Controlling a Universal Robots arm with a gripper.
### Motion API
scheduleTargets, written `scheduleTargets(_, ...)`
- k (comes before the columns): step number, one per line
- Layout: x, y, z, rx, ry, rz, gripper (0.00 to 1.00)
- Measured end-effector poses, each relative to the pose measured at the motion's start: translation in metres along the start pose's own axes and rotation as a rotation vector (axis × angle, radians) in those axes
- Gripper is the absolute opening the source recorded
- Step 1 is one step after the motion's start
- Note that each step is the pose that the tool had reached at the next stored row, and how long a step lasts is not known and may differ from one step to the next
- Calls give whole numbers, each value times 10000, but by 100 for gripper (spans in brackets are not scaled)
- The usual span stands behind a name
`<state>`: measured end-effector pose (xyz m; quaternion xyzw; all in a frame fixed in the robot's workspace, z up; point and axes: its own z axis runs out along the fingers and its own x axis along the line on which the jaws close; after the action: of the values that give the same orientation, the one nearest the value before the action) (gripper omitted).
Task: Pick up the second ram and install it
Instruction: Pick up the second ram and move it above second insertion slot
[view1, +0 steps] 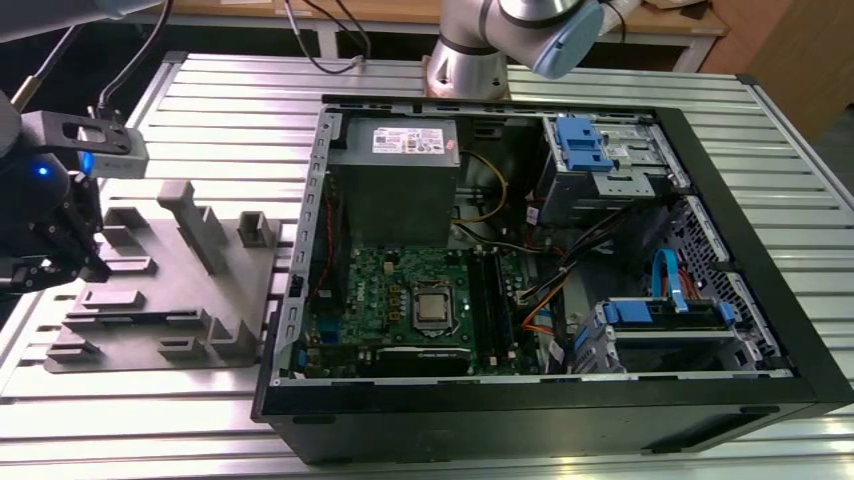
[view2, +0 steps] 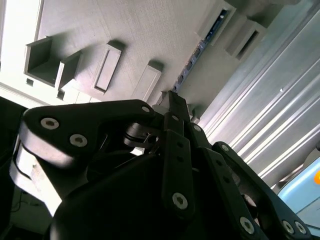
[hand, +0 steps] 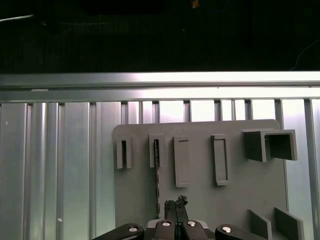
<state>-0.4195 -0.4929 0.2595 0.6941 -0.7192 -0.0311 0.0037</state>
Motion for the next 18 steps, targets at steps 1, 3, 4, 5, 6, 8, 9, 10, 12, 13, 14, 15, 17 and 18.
scheduleTargets(1,0,0,0,0,0,0,7)
scheduleTargets(3,0,-1,6,4,0,-1,7)
scheduleTargets(4,0,-2,15,9,-2,-1,7)
scheduleTargets(5,1,-2,21,8,0,-1,7)
scheduleTargets(6,1,-2,25,8,1,-2,7)
scheduleTargets(8,2,-2,25,7,2,-1,7)
scheduleTargets(9,1,-2,26,7,2,-1,7)
scheduleTargets(10,1,-2,28,9,0,-1,7)
scheduleTargets(12,1,-2,28,9,0,-1,7)
scheduleTargets(13,1,-2,31,9,0,-1,7)
scheduleTargets(14,1,-3,37,12,-2,-2,7)
scheduleTargets(15,2,-3,43,14,-2,-2,7)
scheduleTargets(17,9,-2,48,19,-1,-9,7)
scheduleTargets(18,16,-3,53,24,-3,-20,7)
